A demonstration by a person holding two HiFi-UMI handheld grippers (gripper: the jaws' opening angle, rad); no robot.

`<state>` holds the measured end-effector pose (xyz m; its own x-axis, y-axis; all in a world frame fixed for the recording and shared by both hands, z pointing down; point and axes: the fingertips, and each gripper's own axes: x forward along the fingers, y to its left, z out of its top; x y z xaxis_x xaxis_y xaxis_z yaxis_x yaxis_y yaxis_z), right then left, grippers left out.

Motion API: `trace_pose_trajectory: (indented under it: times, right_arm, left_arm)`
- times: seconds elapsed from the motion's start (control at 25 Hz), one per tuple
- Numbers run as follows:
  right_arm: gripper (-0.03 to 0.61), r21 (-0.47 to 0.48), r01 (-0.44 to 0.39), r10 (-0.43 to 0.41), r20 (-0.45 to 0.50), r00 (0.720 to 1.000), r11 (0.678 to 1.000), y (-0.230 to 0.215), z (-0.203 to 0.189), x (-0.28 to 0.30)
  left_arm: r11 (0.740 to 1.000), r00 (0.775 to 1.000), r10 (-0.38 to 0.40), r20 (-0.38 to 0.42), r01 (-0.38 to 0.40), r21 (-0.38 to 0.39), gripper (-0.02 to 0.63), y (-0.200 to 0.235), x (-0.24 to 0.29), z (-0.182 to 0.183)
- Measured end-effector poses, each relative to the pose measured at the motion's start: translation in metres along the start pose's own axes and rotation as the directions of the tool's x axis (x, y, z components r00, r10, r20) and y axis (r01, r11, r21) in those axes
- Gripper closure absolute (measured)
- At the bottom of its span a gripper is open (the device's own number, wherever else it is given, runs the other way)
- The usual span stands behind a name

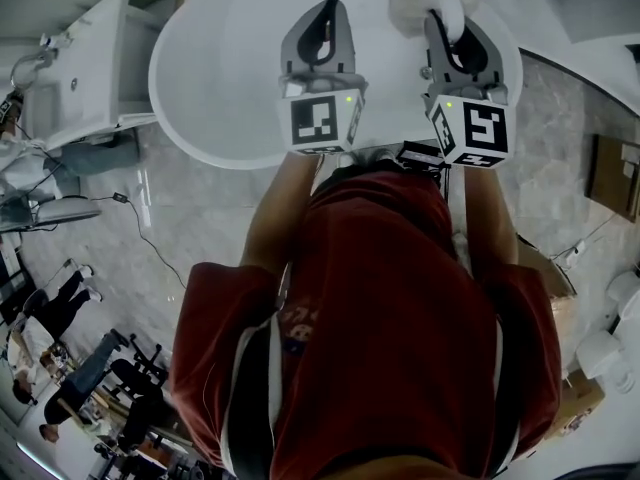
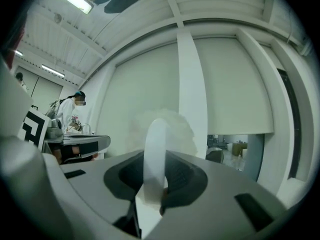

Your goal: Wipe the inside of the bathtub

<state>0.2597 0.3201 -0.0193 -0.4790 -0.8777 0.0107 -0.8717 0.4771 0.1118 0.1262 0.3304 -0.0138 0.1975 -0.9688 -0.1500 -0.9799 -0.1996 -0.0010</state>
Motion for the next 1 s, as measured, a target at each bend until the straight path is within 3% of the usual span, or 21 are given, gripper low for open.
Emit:
trace_pose_trajectory:
  times: [0.2,0.4,0.76,1.0]
  right_arm:
    - [0.486,0.013,0.033,-0.034,0.121,0.992,0.999,-0.019,0.022,-0.022]
    - [0.486,0.003,0.132,-0.127,0.307,0.943,0.991,-0.03,0.038,-0.05]
    - [0.486,0.008,0.125,-0.122,0.283,0.951,0.992,-0.037,0.021,-0.056]
    - [0.486,-0.005,0.115,-0.109,0.276,0.955,0.993,-0.019,0.024,-0.048]
  left_arm:
    - [0.999,0.998,0.046,0.037,-0.046,-0.011,0.598,-0.019,-0.004,0.02]
    - [0.995,0.991,0.097,0.09,-0.099,0.018,0.598,-0.026,-0.018,0.035]
    - [0.986,0.981,0.126,0.148,-0.14,0.086,0.598,-0.04,-0.029,0.038]
    - [0.989,0.985,0.123,0.121,-0.132,0.072,0.598,-0.027,-0.04,0.035]
